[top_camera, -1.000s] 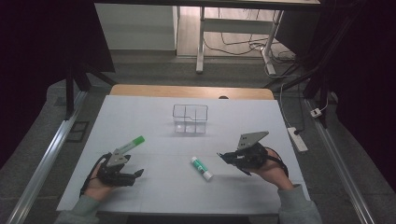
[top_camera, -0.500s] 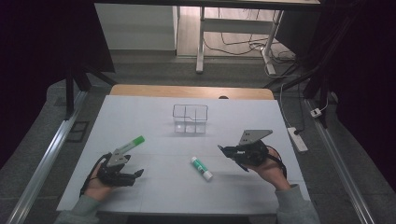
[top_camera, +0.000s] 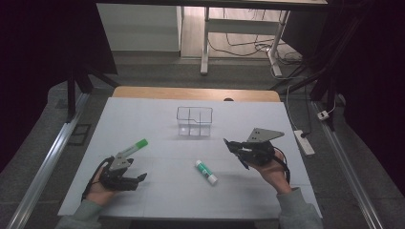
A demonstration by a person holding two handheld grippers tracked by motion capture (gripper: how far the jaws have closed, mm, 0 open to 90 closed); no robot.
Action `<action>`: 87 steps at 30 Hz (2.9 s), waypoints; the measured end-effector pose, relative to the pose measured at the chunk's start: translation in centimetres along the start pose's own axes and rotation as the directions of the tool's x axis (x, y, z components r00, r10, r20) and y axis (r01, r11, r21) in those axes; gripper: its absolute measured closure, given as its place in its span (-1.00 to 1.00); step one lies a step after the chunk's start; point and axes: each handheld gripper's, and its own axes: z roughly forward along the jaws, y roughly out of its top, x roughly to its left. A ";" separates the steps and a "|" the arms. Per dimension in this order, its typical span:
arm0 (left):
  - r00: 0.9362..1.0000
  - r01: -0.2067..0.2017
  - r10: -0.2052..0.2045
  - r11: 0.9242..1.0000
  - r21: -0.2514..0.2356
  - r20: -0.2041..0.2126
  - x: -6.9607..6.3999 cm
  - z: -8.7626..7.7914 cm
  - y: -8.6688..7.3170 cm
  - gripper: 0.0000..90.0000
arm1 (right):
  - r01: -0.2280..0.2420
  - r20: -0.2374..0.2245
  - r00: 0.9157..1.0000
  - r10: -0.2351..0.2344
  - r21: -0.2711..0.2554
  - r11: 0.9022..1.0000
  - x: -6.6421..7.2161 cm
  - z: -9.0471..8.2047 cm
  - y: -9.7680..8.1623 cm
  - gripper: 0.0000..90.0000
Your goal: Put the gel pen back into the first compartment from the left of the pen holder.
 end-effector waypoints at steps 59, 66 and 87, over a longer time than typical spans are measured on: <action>1.000 -0.004 0.004 1.000 0.005 -0.003 0.0 0.1 -0.2 -0.51 | -0.116 0.019 0.992 0.124 -0.238 0.964 -0.7 2.8 3.2 0.75; 1.000 0.004 -0.004 1.000 -0.001 -0.006 0.1 0.0 -0.2 -0.51 | -0.114 0.006 0.993 0.120 -0.261 0.959 -0.6 3.7 4.4 0.75; 1.000 0.001 -0.001 1.000 0.004 -0.003 0.1 0.1 -0.1 -0.51 | -0.205 -0.053 0.979 0.198 -0.329 0.922 -2.1 5.7 6.3 0.75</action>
